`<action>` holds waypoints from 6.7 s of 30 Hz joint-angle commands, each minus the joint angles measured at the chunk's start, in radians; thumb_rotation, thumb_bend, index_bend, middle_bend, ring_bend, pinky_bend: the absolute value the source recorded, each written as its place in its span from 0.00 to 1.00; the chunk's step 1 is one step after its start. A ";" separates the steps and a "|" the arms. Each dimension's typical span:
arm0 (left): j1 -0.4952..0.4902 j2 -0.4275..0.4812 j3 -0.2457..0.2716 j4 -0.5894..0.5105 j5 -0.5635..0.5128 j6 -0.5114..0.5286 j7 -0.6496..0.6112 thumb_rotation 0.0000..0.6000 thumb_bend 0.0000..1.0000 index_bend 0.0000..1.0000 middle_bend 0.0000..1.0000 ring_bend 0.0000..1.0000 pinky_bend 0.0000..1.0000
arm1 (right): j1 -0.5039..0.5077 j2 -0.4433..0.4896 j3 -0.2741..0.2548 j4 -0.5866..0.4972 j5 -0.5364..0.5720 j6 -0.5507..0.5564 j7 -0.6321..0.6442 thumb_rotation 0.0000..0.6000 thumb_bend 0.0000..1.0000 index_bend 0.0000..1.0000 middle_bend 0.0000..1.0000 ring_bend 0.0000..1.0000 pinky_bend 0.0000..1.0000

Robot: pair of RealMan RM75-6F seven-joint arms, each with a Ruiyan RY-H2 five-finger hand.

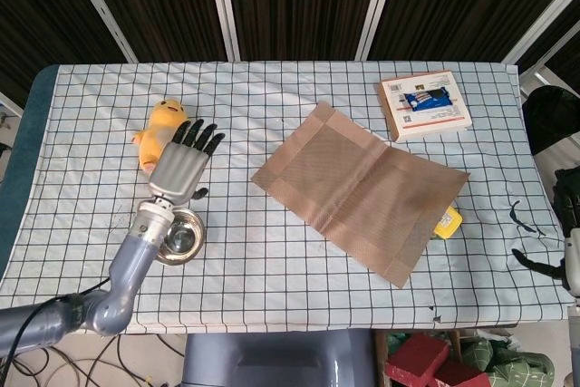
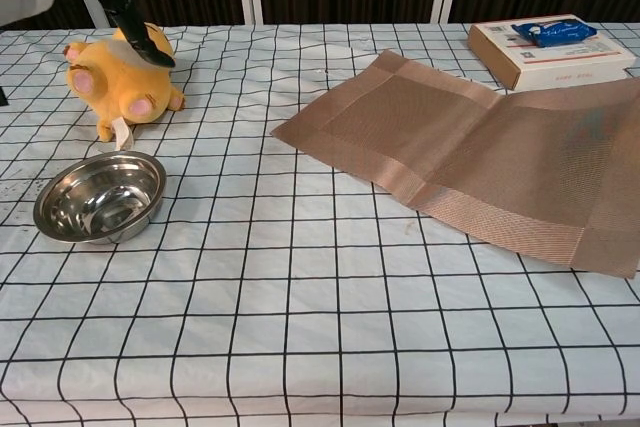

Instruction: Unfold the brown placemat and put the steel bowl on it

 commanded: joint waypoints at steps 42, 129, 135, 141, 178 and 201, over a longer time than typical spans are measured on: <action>-0.400 -0.555 0.006 0.852 -0.323 -0.186 0.159 1.00 0.10 0.14 0.13 0.03 0.12 | -0.027 0.015 0.049 0.001 -0.012 -0.070 0.107 1.00 0.10 0.00 0.00 0.01 0.19; -0.181 -0.236 0.159 0.210 0.035 -0.073 0.071 1.00 0.42 0.66 0.26 0.08 0.18 | -0.039 0.023 0.074 -0.002 -0.015 -0.108 0.170 1.00 0.11 0.00 0.00 0.01 0.19; -0.165 -0.170 0.214 0.050 0.012 -0.045 0.143 1.00 0.42 0.66 0.27 0.08 0.18 | -0.040 0.022 0.074 -0.003 -0.015 -0.106 0.168 1.00 0.11 0.00 0.00 0.01 0.19; -0.152 -0.114 0.269 -0.087 0.010 -0.019 0.190 1.00 0.43 0.66 0.27 0.08 0.18 | -0.040 0.022 0.074 -0.003 -0.015 -0.107 0.167 1.00 0.11 0.00 0.00 0.01 0.19; -0.027 0.057 0.511 -0.410 0.119 0.102 0.238 1.00 0.43 0.66 0.28 0.08 0.18 | -0.040 0.022 0.075 -0.002 -0.018 -0.110 0.172 1.00 0.11 0.00 0.00 0.01 0.19; -0.005 0.100 0.547 -0.420 0.114 0.090 0.247 1.00 0.38 0.56 0.21 0.08 0.17 | -0.040 0.022 0.074 -0.001 -0.018 -0.112 0.168 1.00 0.11 0.00 0.00 0.01 0.19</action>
